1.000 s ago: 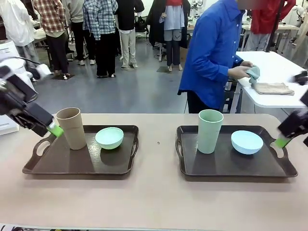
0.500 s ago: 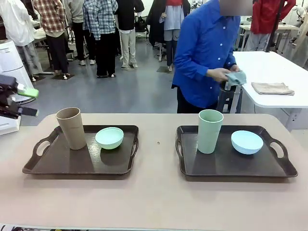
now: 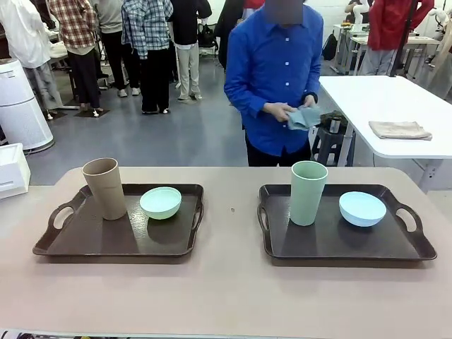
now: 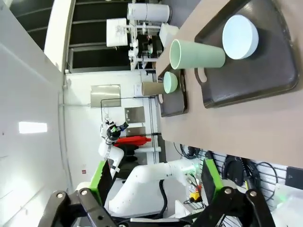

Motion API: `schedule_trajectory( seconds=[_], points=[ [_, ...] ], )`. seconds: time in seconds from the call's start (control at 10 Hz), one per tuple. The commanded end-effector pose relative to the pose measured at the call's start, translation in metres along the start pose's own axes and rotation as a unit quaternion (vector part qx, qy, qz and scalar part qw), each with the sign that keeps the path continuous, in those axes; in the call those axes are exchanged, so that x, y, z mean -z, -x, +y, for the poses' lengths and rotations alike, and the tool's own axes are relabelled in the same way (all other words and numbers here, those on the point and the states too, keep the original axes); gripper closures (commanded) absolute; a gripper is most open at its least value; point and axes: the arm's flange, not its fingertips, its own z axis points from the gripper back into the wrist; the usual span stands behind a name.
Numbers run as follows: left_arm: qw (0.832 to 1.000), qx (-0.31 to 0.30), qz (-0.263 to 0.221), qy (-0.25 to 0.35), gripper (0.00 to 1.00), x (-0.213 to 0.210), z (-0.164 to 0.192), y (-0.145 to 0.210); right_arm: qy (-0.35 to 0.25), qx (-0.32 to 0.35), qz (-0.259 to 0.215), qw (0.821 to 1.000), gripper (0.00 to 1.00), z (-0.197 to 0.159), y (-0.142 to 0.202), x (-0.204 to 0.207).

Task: Set up a tray with a mat and arrange the tableware.
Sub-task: Pick up the Picnic Bowl and Reusable plastic cup from the Handle tray in front of the human's position and hold them in the air.

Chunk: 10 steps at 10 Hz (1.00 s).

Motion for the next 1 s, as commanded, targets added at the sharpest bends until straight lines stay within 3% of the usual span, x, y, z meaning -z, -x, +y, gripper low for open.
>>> schedule_trajectory(
  seconds=[0.0,0.1,0.9],
  points=[
    [0.996,0.038,0.070,-0.033,0.00,0.031,-0.003,0.029,-0.008,0.002,-0.010,1.000,0.00,-0.001,0.001,-0.007],
    [1.000,0.000,0.000,0.000,0.00,0.000,0.000,0.000,-0.008,0.002,-0.010,1.000,0.00,-0.001,0.001,-0.007],
    [1.000,0.000,0.000,0.000,0.00,0.000,0.000,0.000,-0.008,0.002,-0.010,1.000,0.00,-0.001,0.001,-0.007]
  ],
)
